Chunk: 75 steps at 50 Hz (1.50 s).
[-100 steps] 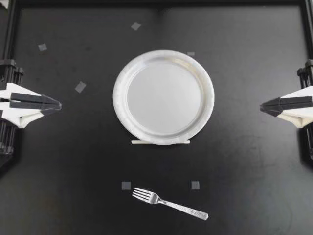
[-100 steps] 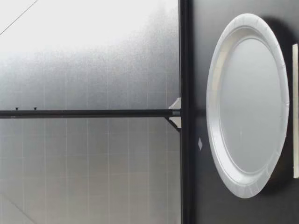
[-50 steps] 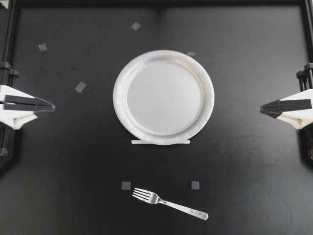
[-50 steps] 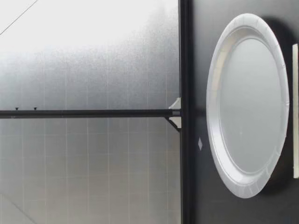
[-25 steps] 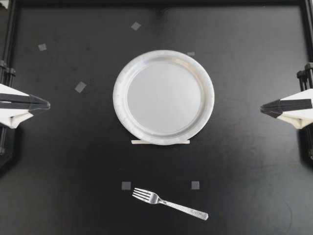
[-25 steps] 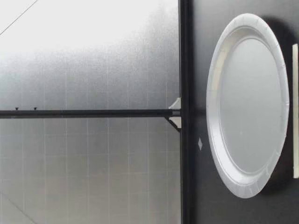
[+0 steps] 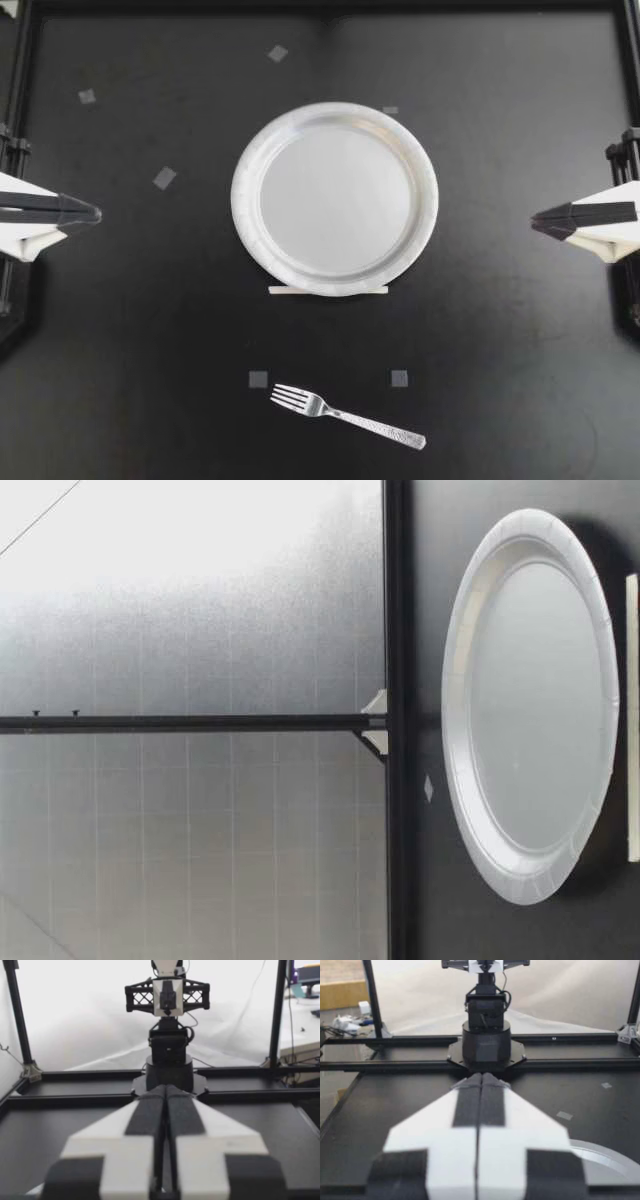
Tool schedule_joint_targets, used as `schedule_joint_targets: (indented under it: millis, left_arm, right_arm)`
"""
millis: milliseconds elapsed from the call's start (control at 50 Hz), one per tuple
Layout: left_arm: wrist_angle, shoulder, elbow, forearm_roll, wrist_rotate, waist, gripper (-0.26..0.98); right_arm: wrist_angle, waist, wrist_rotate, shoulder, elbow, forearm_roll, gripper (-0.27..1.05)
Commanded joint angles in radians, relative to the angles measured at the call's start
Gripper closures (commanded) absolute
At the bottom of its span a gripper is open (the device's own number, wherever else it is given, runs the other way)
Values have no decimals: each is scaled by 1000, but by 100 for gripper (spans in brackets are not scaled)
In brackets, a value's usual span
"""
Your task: Pick up the fork and place it on the plate.
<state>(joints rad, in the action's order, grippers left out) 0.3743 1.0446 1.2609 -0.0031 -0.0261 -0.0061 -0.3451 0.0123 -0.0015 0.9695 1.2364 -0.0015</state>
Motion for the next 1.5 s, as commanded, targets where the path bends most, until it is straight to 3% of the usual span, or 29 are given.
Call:
schedule_joint_targets:
  millis: [0,160,280,420,520,680,900,1200,1480]
  left_arm:
    - [0,-5,-17,0,6,-3,73]
    - [-115,-8,-83,-6,20,-3,73]
    - [-367,-26,-204,-6,21,6,73]
    - [-584,-57,-321,-6,26,40,73]
    - [-632,-94,-344,-11,28,51,73]
    - [-641,-164,-324,-41,71,49,73]
    - [-595,-178,-253,-44,127,49,73]
    - [-584,-175,-229,-35,167,54,73]
    - [-558,-196,-216,-23,143,86,73]
  right_arm:
    - [-6,5,6,-9,-20,-2,83]
    - [106,6,9,-26,-92,3,83]
    - [314,6,11,-61,-206,5,83]
    - [511,6,28,-155,-325,6,83]
    - [632,9,83,-272,-368,8,81]
    - [838,8,149,-500,-423,58,74]
    - [799,5,144,-669,-449,74,61]
    - [716,-215,150,-851,-615,209,41]
    - [672,-245,158,-1083,-752,282,41]
